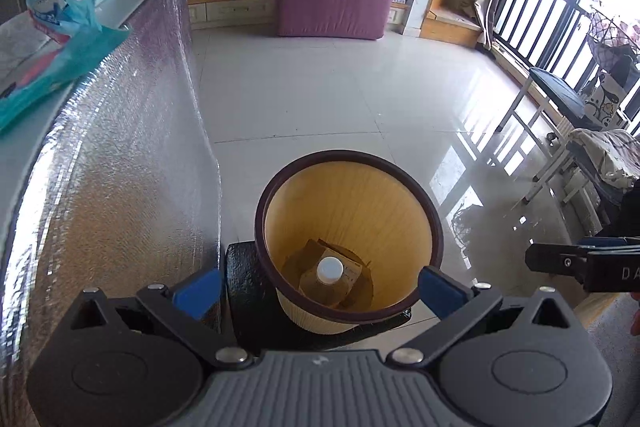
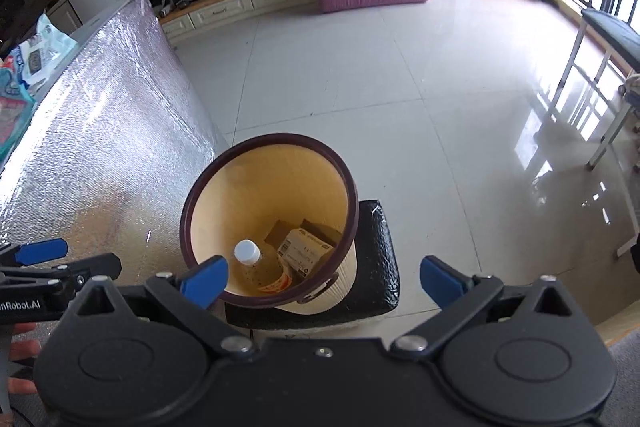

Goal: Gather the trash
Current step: 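Move both open tools back from the bin toward the table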

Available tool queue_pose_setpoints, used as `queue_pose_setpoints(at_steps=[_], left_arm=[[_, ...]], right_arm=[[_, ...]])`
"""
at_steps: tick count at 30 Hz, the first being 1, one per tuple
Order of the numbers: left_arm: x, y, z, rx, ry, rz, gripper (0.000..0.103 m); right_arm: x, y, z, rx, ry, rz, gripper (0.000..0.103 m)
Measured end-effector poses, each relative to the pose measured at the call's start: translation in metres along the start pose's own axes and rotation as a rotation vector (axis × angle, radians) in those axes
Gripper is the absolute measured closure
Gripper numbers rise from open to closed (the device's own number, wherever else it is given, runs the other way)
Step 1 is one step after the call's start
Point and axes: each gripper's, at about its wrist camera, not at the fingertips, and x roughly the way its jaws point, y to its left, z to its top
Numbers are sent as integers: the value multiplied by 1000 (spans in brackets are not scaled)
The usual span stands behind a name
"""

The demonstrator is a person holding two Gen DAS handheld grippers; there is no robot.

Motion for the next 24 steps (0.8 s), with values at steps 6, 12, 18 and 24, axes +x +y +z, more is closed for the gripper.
queue_pose_setpoints(at_steps=[6, 12, 18, 24], left_arm=[[-37, 1, 5, -2, -61, -5, 0], [-80, 7, 11, -6, -135, -2, 0], [-121, 24, 8, -28, -209, 11, 0], [-155, 52, 0, -64, -270, 53, 0]], right_arm=[[-37, 8, -2, -11, -75, -9, 0], [-77, 23, -7, -15, -159, 6, 0], [-105, 48, -12, -50, -225, 25, 0], [-123, 86, -17, -102, -282, 68, 0]])
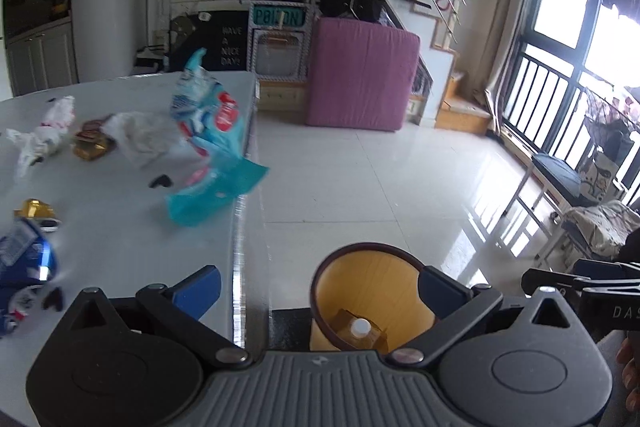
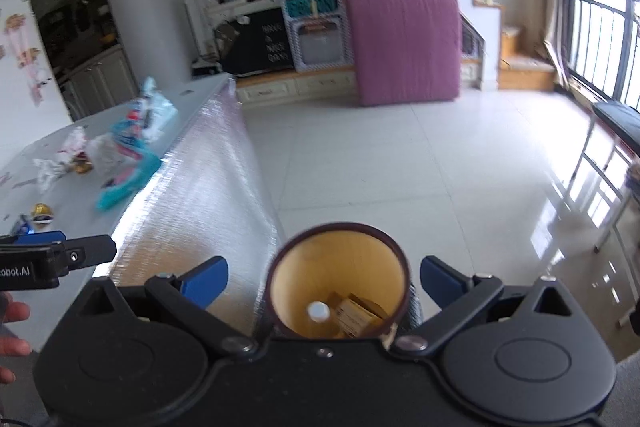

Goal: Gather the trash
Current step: 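Move both open tools back from the bin toward the table, then grasp the blue soda can with the left tool while the right tool grasps the snack bag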

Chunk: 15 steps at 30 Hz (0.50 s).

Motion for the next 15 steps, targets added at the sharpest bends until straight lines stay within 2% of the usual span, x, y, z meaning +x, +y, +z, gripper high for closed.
queue_pose_setpoints(at_steps=[7, 15], left_arm=[[-38, 43, 2, -22, -75, 68, 0], [-60, 107, -2, -31, -97, 175, 0]], right_arm=[[-9, 50, 4, -71, -61, 66, 0], [-1, 102, 8, -128, -114, 129, 0]])
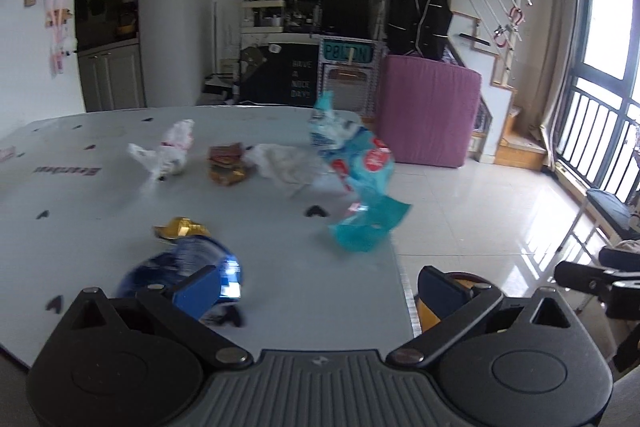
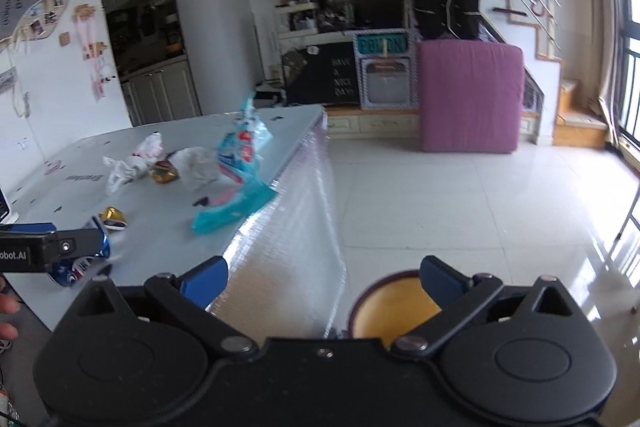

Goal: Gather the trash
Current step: 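Grasp the blue soda can with the left tool while the right tool grasps the snack bag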

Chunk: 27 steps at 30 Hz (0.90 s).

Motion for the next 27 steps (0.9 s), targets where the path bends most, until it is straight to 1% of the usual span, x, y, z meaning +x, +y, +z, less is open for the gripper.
queue_pose_setpoints(at_steps=[6, 9, 11, 14, 19, 24, 27], left_arm=[[2, 48, 4, 61, -6, 79, 0], [5, 67, 5, 70, 0, 77, 0], [9, 81, 4, 58, 6, 48, 0], [15, 96, 3, 63, 12, 18, 0], [30, 117, 1, 94, 42, -41, 0], [51, 136, 1, 165, 84, -95, 0], [65, 145, 4, 187, 110, -156, 0]], right_arm=[[22, 28, 8, -50, 5, 49, 0], [31, 40, 16, -76, -11, 76, 0], [37, 48, 20, -76, -14, 82, 0], [52, 60, 26, -73, 10, 83, 0], [75, 83, 41, -73, -16, 91, 0], [102, 98, 62, -38, -45, 95, 0], [122, 104, 75, 11, -46, 111, 0]])
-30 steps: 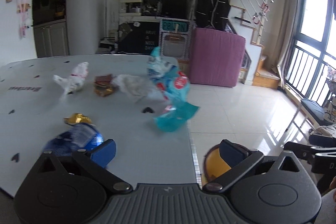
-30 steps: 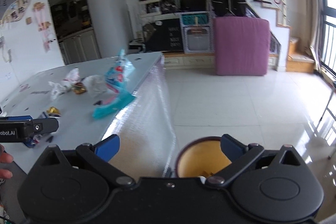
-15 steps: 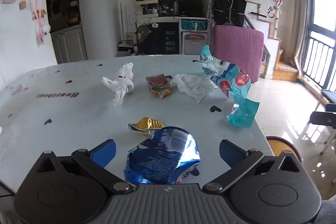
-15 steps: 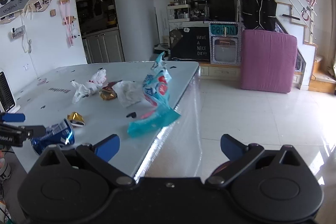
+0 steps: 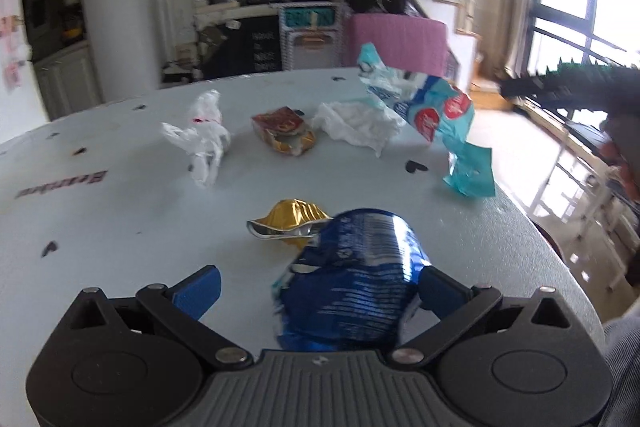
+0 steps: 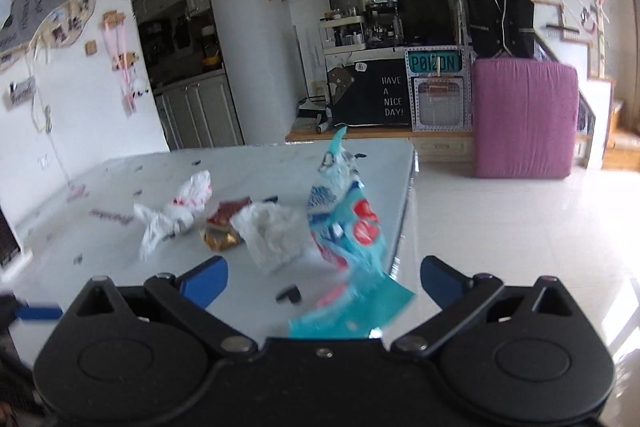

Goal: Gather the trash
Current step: 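Grasp the blue soda can with the left tool while the right tool grasps the snack bag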

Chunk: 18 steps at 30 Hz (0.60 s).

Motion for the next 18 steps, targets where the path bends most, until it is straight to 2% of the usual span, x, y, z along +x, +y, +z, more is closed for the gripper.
queue_pose_setpoints(at_steps=[5, 9, 12, 15, 18], left_arm=[[12, -1, 7, 102, 40, -85, 0], [19, -3, 16, 169, 63, -160, 0], [31, -3, 23, 183, 111, -218, 0], [39, -10, 26, 202, 164, -212, 0], [44, -19, 27, 214, 201, -154, 0]], right_arm=[[27, 0, 12, 81, -3, -23, 0], [42, 2, 17, 74, 19, -30, 0], [50, 2, 16, 75, 32, -38, 0], [59, -1, 16, 86, 56, -36, 0], [68, -2, 18, 72, 67, -52, 0]])
